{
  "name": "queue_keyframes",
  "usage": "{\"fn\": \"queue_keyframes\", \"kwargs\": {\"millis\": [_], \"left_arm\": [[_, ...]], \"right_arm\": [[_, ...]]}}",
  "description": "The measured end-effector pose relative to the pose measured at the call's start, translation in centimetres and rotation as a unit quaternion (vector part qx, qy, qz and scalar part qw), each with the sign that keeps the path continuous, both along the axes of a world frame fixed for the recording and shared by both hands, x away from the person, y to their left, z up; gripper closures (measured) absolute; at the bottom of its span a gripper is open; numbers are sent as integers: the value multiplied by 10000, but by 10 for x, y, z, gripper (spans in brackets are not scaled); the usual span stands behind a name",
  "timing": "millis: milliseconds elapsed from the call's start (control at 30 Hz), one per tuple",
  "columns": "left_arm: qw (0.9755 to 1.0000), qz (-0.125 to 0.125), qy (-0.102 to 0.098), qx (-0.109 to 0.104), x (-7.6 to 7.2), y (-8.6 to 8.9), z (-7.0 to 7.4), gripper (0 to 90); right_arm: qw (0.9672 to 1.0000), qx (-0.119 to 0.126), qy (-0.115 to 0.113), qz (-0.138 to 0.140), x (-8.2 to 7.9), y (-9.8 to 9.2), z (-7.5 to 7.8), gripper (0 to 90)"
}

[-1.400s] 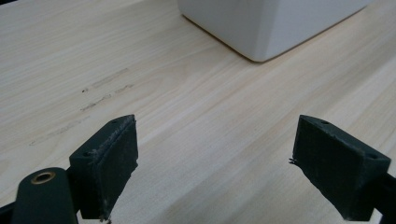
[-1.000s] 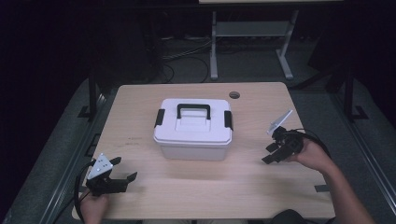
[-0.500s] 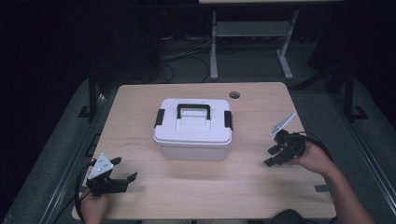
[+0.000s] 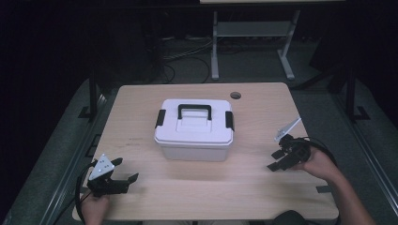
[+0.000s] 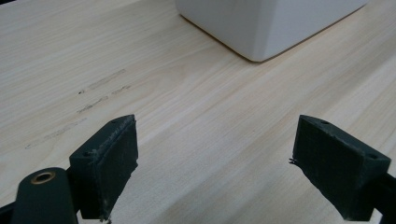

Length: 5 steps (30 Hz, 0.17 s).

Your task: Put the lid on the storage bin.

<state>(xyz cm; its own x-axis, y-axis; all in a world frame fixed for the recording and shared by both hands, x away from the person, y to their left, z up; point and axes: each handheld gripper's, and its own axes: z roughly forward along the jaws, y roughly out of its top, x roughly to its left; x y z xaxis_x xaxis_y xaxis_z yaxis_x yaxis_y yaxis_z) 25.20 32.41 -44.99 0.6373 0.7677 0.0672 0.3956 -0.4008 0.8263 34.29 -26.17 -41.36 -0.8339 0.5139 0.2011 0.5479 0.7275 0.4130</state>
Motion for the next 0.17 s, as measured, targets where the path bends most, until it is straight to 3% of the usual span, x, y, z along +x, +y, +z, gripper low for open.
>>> {"fn": "queue_keyframes", "kwargs": {"millis": [167], "left_arm": [[10000, -16, -3, 41, 0, 0, 0, 134]], "right_arm": [[10000, -8, -24, 15, -3, 1, 0, 393]]}}
